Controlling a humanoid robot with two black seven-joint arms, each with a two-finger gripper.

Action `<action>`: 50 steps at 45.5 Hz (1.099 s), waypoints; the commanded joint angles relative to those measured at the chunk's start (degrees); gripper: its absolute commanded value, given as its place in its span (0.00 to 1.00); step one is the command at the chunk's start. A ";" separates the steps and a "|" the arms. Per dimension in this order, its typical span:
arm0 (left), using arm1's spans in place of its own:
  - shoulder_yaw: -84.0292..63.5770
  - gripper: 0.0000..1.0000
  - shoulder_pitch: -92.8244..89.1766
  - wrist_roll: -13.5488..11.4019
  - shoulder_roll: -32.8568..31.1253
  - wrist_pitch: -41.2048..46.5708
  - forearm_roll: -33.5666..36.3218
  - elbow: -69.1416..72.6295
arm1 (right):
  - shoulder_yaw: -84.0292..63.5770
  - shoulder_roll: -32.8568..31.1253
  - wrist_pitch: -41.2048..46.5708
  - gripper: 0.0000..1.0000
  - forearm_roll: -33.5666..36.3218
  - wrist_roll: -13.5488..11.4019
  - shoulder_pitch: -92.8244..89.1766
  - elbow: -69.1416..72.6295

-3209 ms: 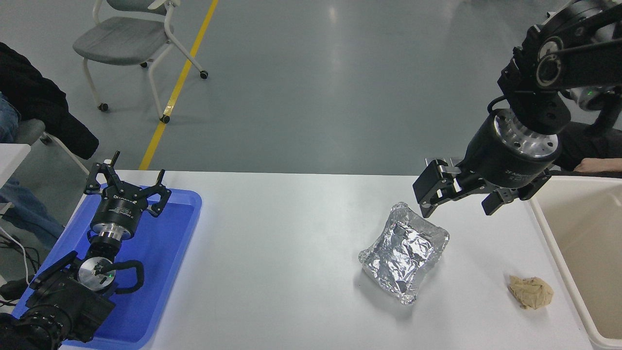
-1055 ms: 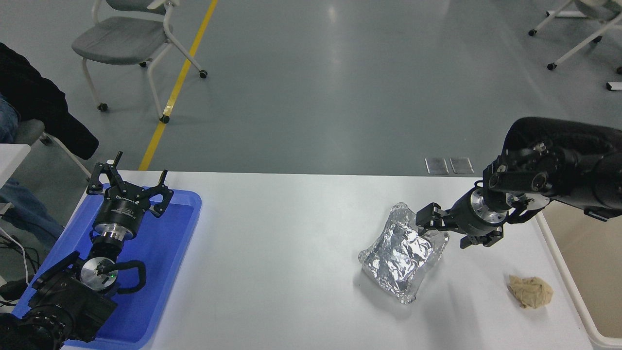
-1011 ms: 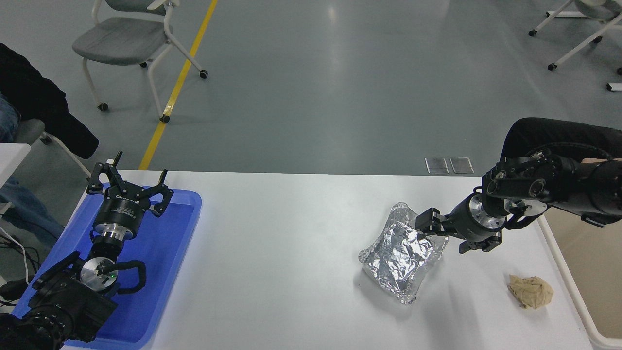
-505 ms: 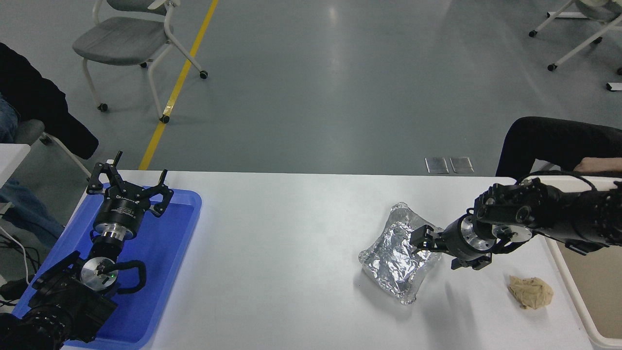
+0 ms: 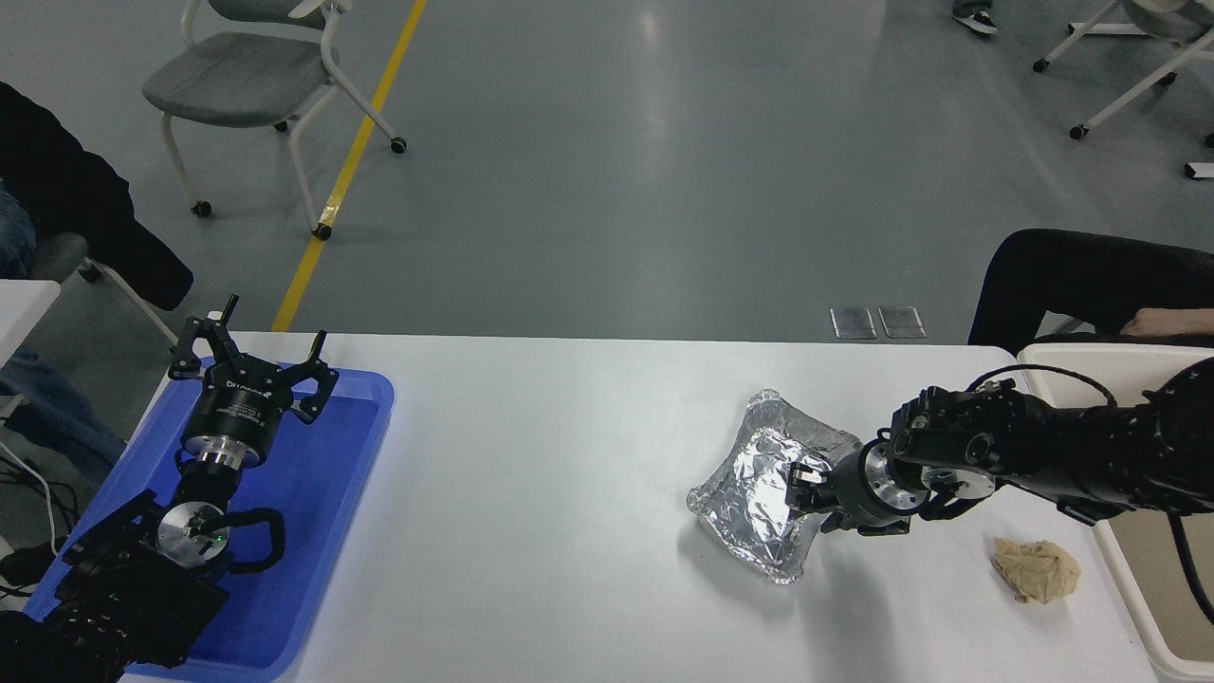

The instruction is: Pick up foil plate and place in dustbin

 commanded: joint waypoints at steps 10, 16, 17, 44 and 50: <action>0.00 1.00 -0.03 0.02 0.00 0.00 0.00 -0.01 | -0.65 -0.91 -0.18 0.00 -1.63 -0.05 2.03 0.23; 0.00 1.00 -0.03 0.02 0.00 0.00 0.00 -0.01 | -2.66 -3.99 1.14 0.00 -1.45 0.04 6.51 2.86; 0.00 1.00 -0.03 0.02 0.00 0.00 0.00 -0.01 | -3.19 -4.43 1.49 0.00 -1.54 0.04 7.48 3.48; -0.08 1.00 0.06 0.02 0.35 0.00 0.09 -0.01 | -22.53 -8.74 11.16 0.00 -0.22 0.04 50.01 30.10; -0.08 1.00 0.06 0.02 0.35 0.00 0.00 -0.01 | -24.81 -8.74 14.76 0.00 0.57 0.04 58.28 33.63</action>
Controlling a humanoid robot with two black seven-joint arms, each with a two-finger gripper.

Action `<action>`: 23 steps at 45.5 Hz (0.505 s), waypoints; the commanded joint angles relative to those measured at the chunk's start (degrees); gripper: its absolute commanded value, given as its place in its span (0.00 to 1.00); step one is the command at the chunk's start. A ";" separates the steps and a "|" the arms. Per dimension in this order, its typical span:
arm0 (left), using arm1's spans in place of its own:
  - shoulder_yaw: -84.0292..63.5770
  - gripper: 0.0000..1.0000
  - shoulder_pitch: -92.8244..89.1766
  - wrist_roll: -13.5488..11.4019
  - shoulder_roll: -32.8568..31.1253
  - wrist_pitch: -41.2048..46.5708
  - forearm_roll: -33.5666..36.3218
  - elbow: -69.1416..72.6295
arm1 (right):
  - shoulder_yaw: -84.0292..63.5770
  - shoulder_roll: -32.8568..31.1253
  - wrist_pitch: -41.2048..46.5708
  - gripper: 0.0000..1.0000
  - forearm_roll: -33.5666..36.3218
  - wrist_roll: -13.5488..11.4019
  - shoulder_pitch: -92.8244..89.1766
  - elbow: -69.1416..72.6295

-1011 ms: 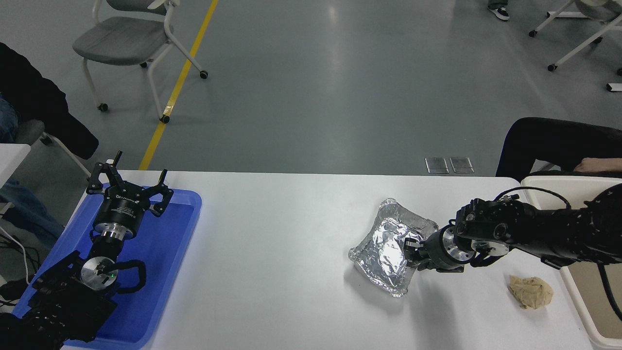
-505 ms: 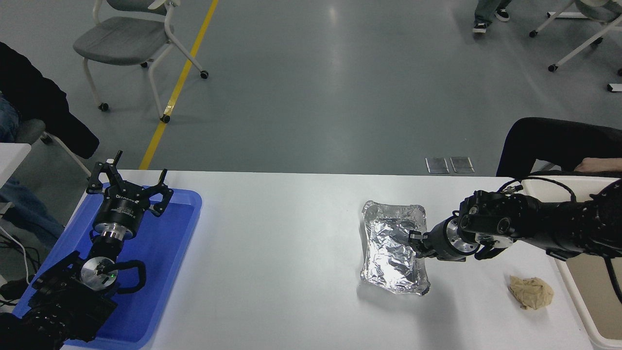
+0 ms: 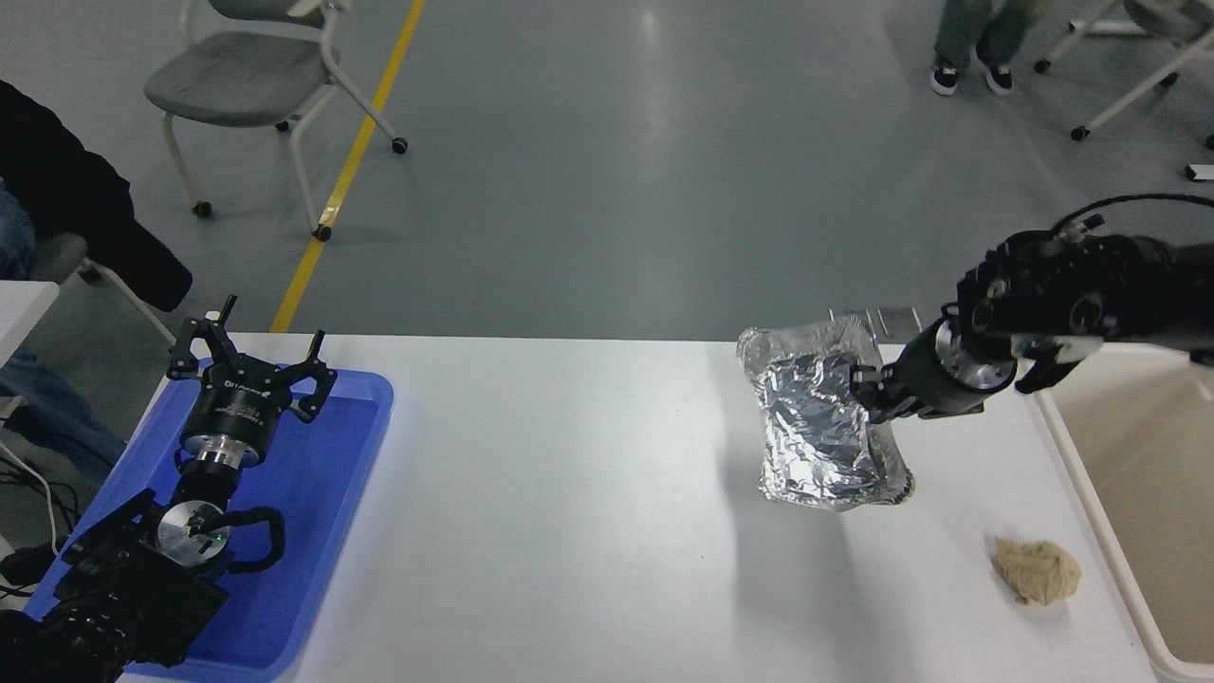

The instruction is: Pick up foil plate and place in dustbin

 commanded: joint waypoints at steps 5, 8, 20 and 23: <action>-0.06 1.00 0.02 -0.01 0.09 0.00 -0.01 0.00 | -6.69 -0.41 6.95 0.00 2.52 -0.04 20.42 9.63; -0.06 1.00 0.02 -0.01 0.09 0.00 -0.02 0.00 | -7.30 -0.32 7.57 0.00 2.78 -0.04 22.00 10.16; 0.03 1.00 0.02 -0.10 0.09 0.00 -0.02 0.00 | -9.85 -0.58 10.03 0.00 2.87 -0.39 26.66 11.30; -0.06 1.00 0.02 -0.10 0.09 0.00 -0.02 0.00 | -10.20 -0.67 10.55 0.00 2.78 -0.48 27.28 11.30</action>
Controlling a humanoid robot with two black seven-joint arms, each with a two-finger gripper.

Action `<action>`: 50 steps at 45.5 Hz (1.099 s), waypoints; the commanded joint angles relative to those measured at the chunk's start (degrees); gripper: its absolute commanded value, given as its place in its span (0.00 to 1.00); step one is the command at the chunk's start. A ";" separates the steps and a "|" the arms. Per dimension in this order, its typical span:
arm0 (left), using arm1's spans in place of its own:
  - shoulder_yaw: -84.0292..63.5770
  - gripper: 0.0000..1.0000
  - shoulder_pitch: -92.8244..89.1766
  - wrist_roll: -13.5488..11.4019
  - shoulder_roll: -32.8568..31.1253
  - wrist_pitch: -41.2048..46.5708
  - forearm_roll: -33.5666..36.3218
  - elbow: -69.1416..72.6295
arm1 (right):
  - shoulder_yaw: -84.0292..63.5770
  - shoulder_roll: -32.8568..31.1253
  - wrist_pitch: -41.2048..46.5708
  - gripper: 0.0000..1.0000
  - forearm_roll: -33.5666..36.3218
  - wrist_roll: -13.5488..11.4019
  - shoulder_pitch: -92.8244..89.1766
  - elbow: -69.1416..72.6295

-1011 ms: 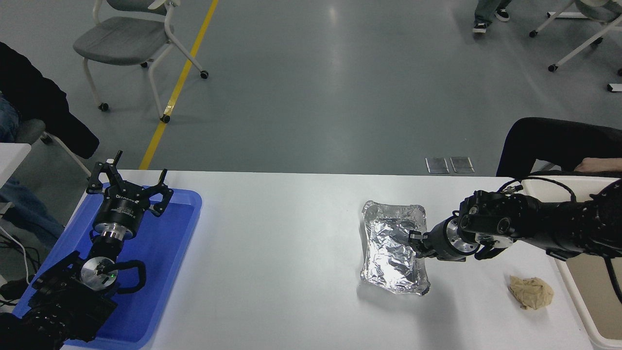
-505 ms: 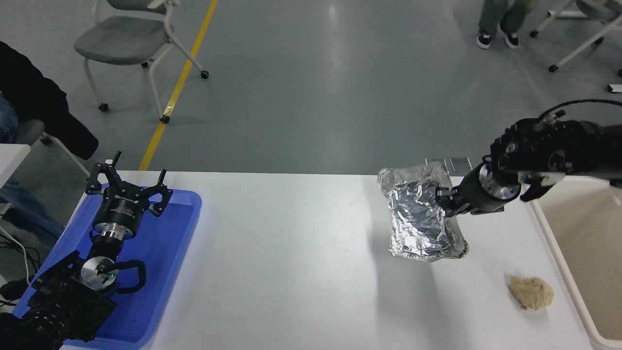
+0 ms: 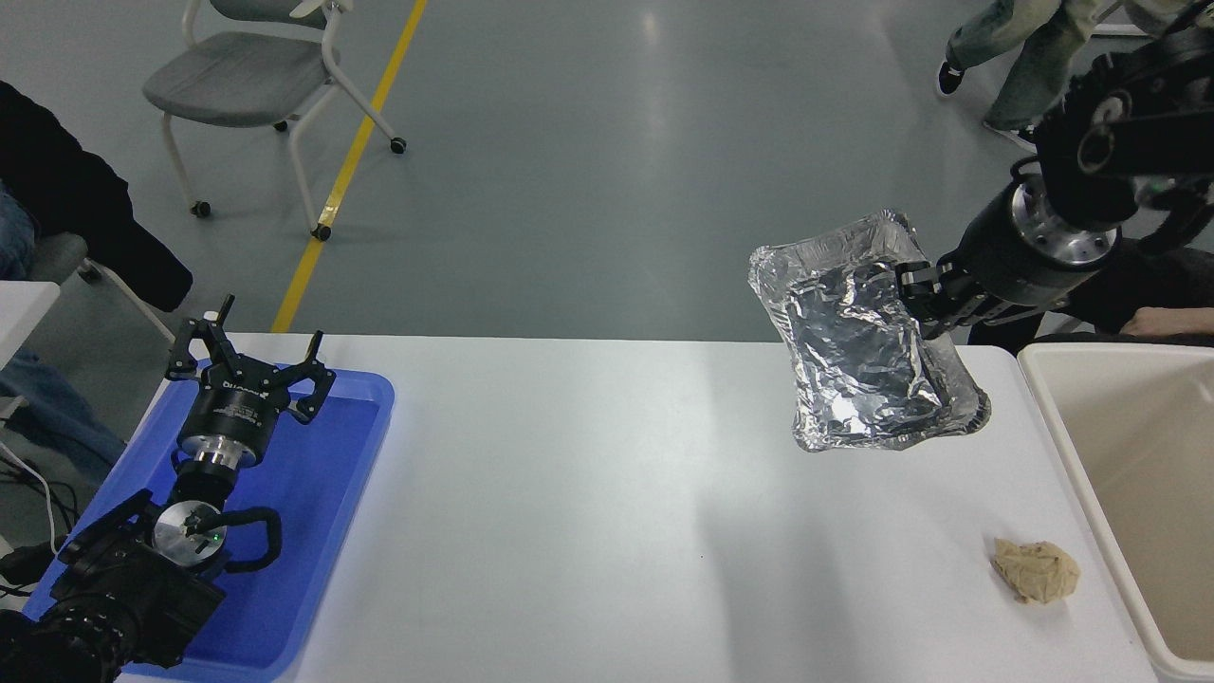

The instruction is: Pick up foil plate and place in dustbin

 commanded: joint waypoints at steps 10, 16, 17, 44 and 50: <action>-0.02 1.00 0.01 -0.02 0.01 0.00 0.00 -0.01 | -4.85 -4.30 3.60 0.00 -1.55 -0.48 5.26 0.87; 0.07 1.00 0.01 -0.11 0.01 0.00 0.00 -0.01 | -8.81 -10.44 3.33 0.00 -6.47 -0.39 5.26 0.44; 0.07 1.00 0.01 -0.02 0.01 0.00 0.00 0.16 | -9.51 -12.37 3.07 0.00 -7.96 -0.39 5.18 0.26; -0.02 1.00 0.01 -0.11 0.01 0.00 0.00 0.16 | 10.95 -50.36 -2.90 0.00 -32.93 -0.31 -24.68 -26.89; -0.02 1.00 0.01 -0.11 0.01 0.00 0.00 -0.01 | 22.11 -49.83 -9.66 0.00 -32.50 -0.31 -39.45 -30.23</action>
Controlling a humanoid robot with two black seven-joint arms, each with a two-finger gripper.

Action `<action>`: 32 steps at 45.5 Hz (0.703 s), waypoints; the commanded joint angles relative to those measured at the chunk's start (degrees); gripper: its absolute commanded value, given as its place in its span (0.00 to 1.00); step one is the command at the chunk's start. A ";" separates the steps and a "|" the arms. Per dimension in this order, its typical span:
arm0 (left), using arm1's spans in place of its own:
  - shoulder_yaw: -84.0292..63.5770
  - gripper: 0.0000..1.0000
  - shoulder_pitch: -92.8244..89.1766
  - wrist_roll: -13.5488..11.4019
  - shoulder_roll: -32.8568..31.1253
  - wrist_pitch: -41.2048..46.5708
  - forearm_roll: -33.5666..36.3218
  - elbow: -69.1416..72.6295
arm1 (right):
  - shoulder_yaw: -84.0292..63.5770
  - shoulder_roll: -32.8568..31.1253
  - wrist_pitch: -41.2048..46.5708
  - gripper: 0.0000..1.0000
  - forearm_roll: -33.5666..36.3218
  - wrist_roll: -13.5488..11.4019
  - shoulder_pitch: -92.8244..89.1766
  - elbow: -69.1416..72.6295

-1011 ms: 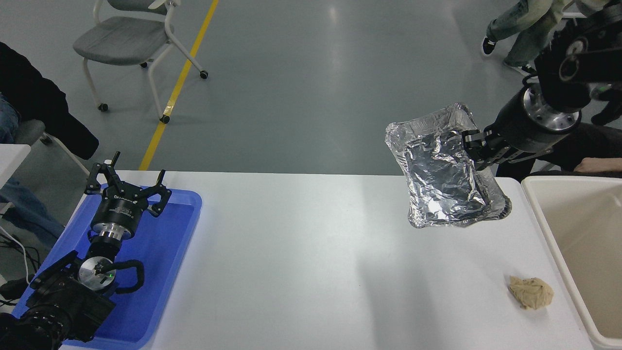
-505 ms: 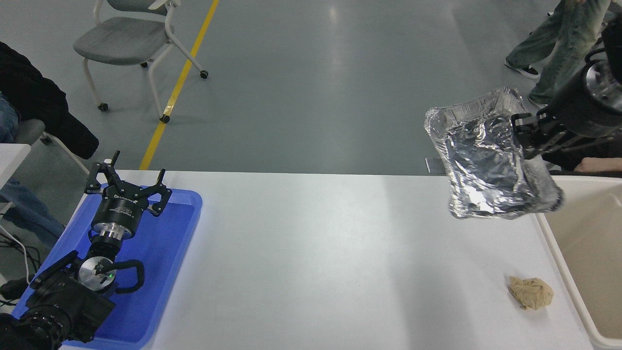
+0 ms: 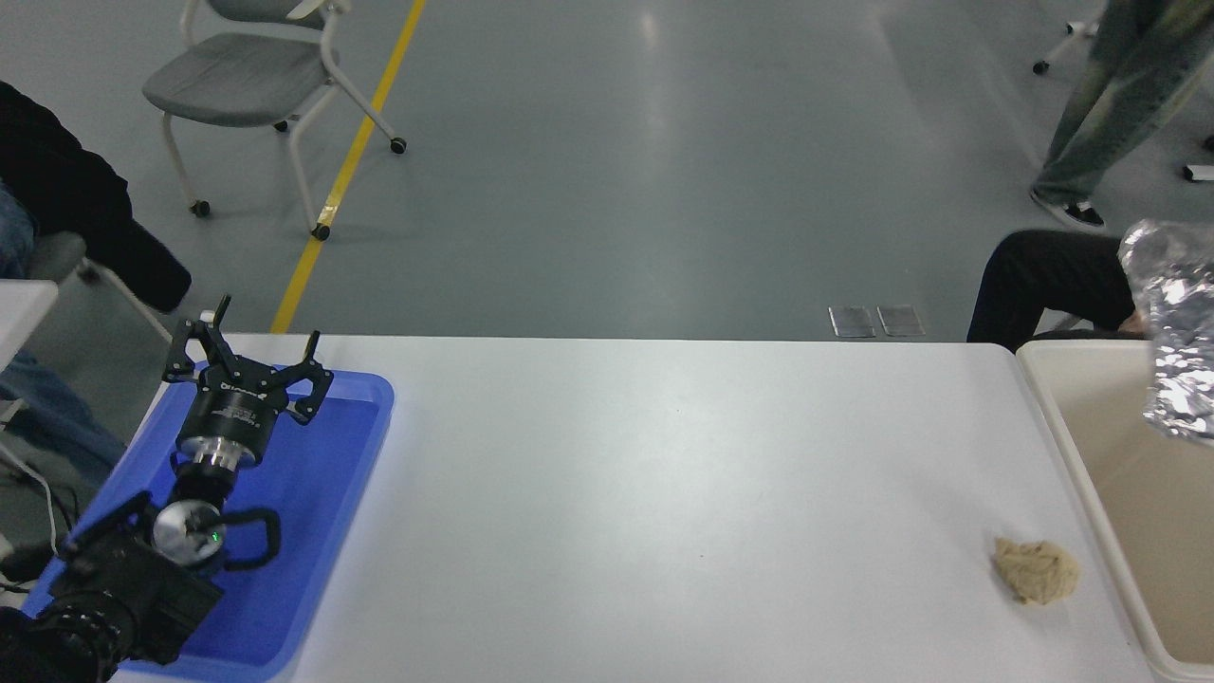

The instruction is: Pick up foil plate and place in dustbin

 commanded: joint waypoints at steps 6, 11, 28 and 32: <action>-0.06 1.00 -0.01 -0.02 0.00 0.00 0.00 -0.01 | 28.26 -2.50 -14.81 0.00 -1.70 0.05 -36.36 -11.44; -0.06 1.00 -0.01 -0.02 0.00 0.00 0.00 -0.01 | 34.86 0.93 -21.84 0.00 -1.61 0.05 -46.56 -13.81; 0.02 1.00 -0.09 0.07 0.00 0.00 0.00 -0.01 | 45.76 18.94 -32.04 0.00 8.32 0.05 -67.57 -34.11; 0.02 1.00 -0.09 -0.01 0.00 0.00 0.00 -0.01 | 48.57 21.41 -32.22 0.00 9.99 -0.04 -69.86 -37.10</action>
